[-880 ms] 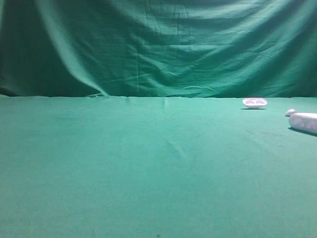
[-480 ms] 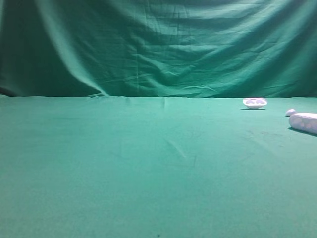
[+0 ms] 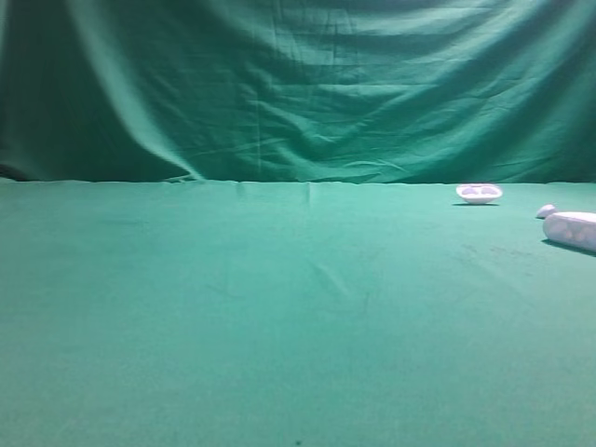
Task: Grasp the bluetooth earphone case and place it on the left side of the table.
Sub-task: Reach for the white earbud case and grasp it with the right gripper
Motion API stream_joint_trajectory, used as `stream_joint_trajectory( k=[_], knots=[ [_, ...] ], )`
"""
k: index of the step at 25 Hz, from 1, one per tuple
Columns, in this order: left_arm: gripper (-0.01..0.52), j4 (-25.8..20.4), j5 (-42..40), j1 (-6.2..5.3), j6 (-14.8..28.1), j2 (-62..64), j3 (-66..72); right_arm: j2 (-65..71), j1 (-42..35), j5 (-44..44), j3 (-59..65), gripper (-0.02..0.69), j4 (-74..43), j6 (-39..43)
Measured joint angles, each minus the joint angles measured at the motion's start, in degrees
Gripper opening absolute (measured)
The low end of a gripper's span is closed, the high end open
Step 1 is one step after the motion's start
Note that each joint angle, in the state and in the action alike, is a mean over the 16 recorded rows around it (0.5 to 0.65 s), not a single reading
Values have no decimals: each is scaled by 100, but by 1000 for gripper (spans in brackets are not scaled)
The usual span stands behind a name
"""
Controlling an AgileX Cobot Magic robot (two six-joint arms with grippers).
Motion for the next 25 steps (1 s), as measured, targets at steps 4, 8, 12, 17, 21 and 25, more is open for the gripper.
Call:
stream_joint_trajectory(
  k=[4, 8, 12, 17, 21, 25],
  knots=[
    [0, 0, 0, 0, 0, 0, 0, 9, -2, -943, -20, 0, 253, -99],
    [0, 0, 0, 0, 0, 0, 0, 169, -5, -1647, -212, 0, 521, -298],
    [0, 0, 0, 0, 0, 0, 0, 626, -7, -1660, -651, 0, 666, -509],
    [0, 0, 0, 0, 0, 0, 0, 1682, -9, -595, -1469, 0, 666, -759],
    [0, 0, 0, 0, 0, 0, 0, 2816, -9, 480, -2191, 0, 643, -873],
    [0, 0, 0, 0, 0, 0, 0, 3949, -9, 1325, -2804, 0, 635, -933]
  ],
)
